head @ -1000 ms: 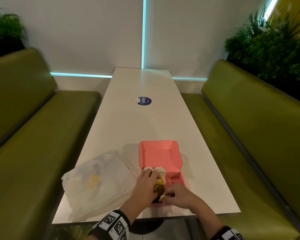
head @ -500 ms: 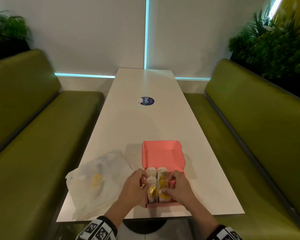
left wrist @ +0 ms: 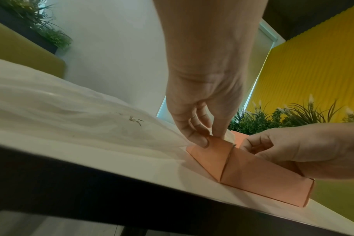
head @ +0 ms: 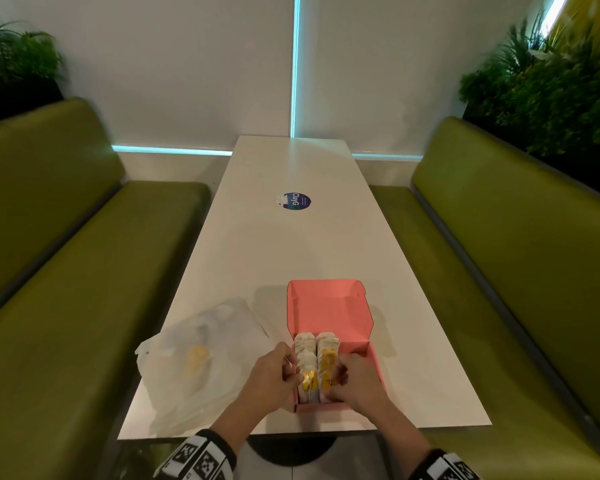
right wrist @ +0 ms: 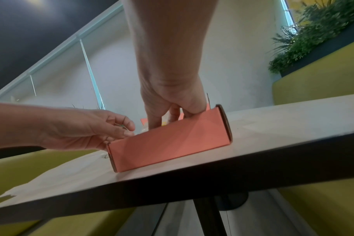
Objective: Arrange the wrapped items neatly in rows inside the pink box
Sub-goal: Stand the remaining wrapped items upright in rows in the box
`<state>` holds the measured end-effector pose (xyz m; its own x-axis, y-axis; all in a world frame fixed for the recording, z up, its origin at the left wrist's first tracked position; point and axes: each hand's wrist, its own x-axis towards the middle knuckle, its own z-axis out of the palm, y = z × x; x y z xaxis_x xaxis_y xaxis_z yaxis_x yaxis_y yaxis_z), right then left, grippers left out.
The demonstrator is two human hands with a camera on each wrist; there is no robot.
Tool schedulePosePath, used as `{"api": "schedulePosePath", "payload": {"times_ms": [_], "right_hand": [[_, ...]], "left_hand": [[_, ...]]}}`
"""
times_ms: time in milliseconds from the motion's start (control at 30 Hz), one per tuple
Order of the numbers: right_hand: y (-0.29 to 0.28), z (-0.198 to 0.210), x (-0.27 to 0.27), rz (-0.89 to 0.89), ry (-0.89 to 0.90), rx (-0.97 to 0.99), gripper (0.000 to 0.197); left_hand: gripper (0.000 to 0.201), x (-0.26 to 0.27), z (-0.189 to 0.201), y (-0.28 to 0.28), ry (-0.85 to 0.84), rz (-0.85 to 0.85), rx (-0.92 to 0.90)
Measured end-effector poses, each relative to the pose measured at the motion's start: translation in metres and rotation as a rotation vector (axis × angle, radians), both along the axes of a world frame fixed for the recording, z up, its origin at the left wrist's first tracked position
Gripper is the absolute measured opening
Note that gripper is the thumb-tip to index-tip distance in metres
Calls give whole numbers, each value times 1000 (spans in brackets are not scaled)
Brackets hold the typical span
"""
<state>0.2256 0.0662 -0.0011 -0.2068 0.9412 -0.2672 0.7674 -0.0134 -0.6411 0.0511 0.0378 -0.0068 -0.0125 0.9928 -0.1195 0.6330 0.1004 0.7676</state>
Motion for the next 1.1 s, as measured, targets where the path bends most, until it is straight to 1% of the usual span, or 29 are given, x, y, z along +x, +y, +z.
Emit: {"api": "schedulePosePath", "payload": {"times_ms": [100, 167, 200, 267, 300, 367, 533, 633, 700, 767, 833, 933, 1000, 1100], "right_hand": [[1, 3, 3, -114, 21, -30, 43], [0, 5, 2, -132, 55, -50, 49], [-1, 6, -1, -125, 74, -61, 45], [-4, 9, -5, -72, 78, -62, 26], [-4, 9, -6, -35, 72, -57, 25], [-4, 8, -7, -8, 98, -47, 32], [-4, 9, -7, 20, 95, -15, 30], [-2, 13, -5, -9, 76, 0, 12], [2, 14, 1, -46, 82, 27, 27], [5, 16, 9, -68, 52, 41, 35], [7, 17, 16, -85, 19, 18, 33], [6, 13, 14, -64, 3, -74, 22], [4, 8, 8, -26, 0, -133, 27], [4, 2, 1, -28, -25, -139, 39]], "left_hand": [[23, 1, 1, -1, 10, 5, -2], [24, 1, 2, -2, 14, 6, 3], [25, 2, 3, -2, 11, 4, 6], [27, 1, 5, -2, -1, -3, 0], [29, 1, 6, -2, -5, -4, -9], [34, 1, 8, -2, -14, -6, -22], [37, 1, 11, -3, -20, -10, -28], [36, 2, 12, -3, -16, -12, -32], [36, 1, 12, -3, -8, -18, -35], [35, 1, 11, -2, -4, -26, -29], [35, 1, 11, -2, 0, -28, -28], [35, 1, 11, -2, -3, -18, -30], [34, 2, 11, -3, -10, -12, -28], [32, 2, 11, -4, -18, -6, -27]]}}
